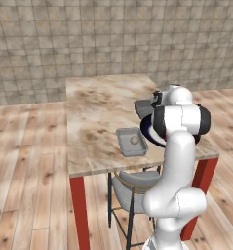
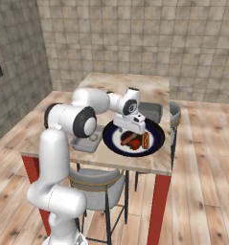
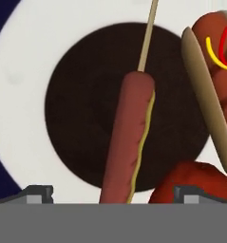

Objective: Place one cooked food and one vegetable from the large plate to each tupperware container.

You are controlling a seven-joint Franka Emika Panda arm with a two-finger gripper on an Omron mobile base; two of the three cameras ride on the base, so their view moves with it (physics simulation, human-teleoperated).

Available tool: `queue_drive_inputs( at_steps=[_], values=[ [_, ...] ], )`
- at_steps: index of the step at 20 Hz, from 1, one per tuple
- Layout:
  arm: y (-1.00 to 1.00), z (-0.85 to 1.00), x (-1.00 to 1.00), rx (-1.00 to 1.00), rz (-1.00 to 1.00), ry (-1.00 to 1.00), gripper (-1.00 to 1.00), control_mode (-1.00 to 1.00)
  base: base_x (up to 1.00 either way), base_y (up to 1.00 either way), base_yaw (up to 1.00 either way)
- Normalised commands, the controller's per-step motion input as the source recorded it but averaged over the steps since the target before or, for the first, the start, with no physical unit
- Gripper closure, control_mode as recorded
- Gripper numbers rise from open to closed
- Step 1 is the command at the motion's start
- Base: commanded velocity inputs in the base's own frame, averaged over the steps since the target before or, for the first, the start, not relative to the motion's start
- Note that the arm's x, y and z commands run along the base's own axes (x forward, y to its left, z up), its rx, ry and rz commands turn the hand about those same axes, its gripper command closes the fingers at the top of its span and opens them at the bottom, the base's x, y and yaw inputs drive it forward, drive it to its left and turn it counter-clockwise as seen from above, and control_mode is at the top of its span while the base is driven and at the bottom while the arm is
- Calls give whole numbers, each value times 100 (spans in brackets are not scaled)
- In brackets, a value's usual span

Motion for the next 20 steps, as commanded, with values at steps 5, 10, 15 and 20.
queue_drive_inputs(
  at_steps=[5,10,15,20],
  values=[
    [-8,-32,13,-2,0,0,-100,-100,0,0,0],
    [-9,-18,0,0,0,-5,-100,-100,0,0,0],
    [0,0,0,0,2,-2,-100,-100,0,0,0],
    [0,-2,0,0,4,0,-100,-100,0,0,0]
  ],
)
